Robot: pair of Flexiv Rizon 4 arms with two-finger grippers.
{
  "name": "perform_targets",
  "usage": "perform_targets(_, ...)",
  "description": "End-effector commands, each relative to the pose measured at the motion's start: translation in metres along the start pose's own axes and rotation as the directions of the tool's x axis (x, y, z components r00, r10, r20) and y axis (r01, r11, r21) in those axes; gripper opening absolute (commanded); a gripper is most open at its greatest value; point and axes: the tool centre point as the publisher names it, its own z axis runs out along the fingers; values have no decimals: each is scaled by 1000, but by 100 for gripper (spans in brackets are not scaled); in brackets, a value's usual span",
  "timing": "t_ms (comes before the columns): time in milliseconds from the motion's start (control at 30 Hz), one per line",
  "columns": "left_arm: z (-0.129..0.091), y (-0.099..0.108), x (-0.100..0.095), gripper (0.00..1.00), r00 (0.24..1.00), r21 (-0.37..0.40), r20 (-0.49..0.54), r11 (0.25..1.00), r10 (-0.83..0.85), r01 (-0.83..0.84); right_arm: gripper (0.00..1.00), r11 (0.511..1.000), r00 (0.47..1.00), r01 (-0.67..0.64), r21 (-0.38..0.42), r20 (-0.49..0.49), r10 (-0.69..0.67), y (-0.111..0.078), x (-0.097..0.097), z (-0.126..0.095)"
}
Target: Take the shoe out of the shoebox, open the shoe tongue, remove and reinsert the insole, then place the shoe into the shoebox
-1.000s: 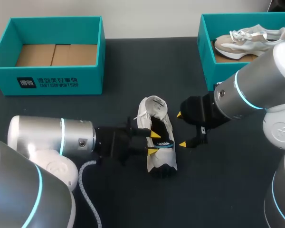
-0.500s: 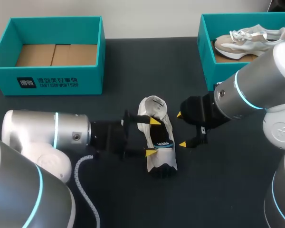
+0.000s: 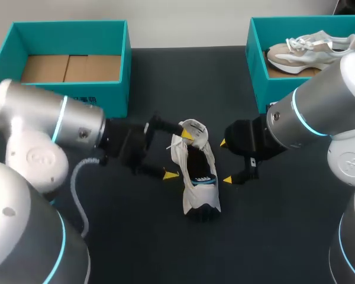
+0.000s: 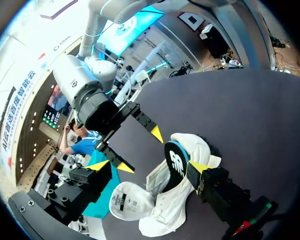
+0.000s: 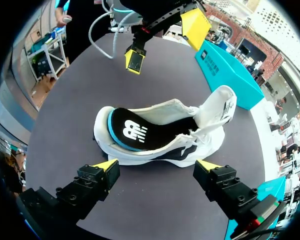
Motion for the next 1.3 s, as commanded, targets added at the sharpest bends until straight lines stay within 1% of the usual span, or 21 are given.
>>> perform_targets(33,3,13,-15,100,892,45,-446,997,71,-56,100,1000,1000,1,1,2,-1,0,2,0)
perform_targets(67,2,14,-16,100,861,55,-502,996,84,-65,100,1000,1000,0,0,1,0,-1,1,-2)
perform_targets(100,2,14,-17,100,840,54,-533,995,102,-87,100,1000,1000,-2,0,0,2,-2,1,-4)
perform_targets(233,2,14,-17,100,840,54,-533,995,102,-87,100,1000,1000,-5,3,-14,5,-5,0,-12)
perform_targets(367,2,14,-17,100,840,54,-533,995,102,-87,100,1000,1000,-3,-9,-17,3,-11,-3,-26)
perform_targets(700,2,14,-17,100,840,54,-533,995,102,-87,100,1000,1000,3,-18,-9,-3,-22,-10,-81)
perform_targets(833,2,14,-17,100,840,54,-533,995,102,-87,100,1000,998,22,-16,-57,-23,-24,-10,-98)
perform_targets(867,2,14,-17,100,840,54,-533,995,102,-87,100,999,997,28,-26,-65,-29,-23,-9,-102)
perform_targets(967,2,14,-17,100,840,54,-533,995,102,-87,100,999,996,36,-16,-83,-38,-22,-10,-116)
perform_targets(1000,1,16,-18,100,827,65,-551,993,115,-95,100,999,996,38,-18,-81,-39,-22,-10,-120)
perform_targets(1133,1,25,-21,100,766,65,-628,990,140,-128,100,999,996,49,-9,-79,-50,-22,-13,-132)
perform_targets(1167,1,28,-21,100,742,73,-653,988,151,-136,100,999,995,53,-6,-81,-53,-22,-14,-134)
perform_targets(1267,3,31,-25,100,716,95,-678,986,167,-140,100,998,995,56,-2,-87,-56,-22,-15,-136)
perform_targets(1300,4,31,-26,100,706,92,-686,983,178,-159,100,998,994,58,-1,-90,-58,-21,-15,-136)
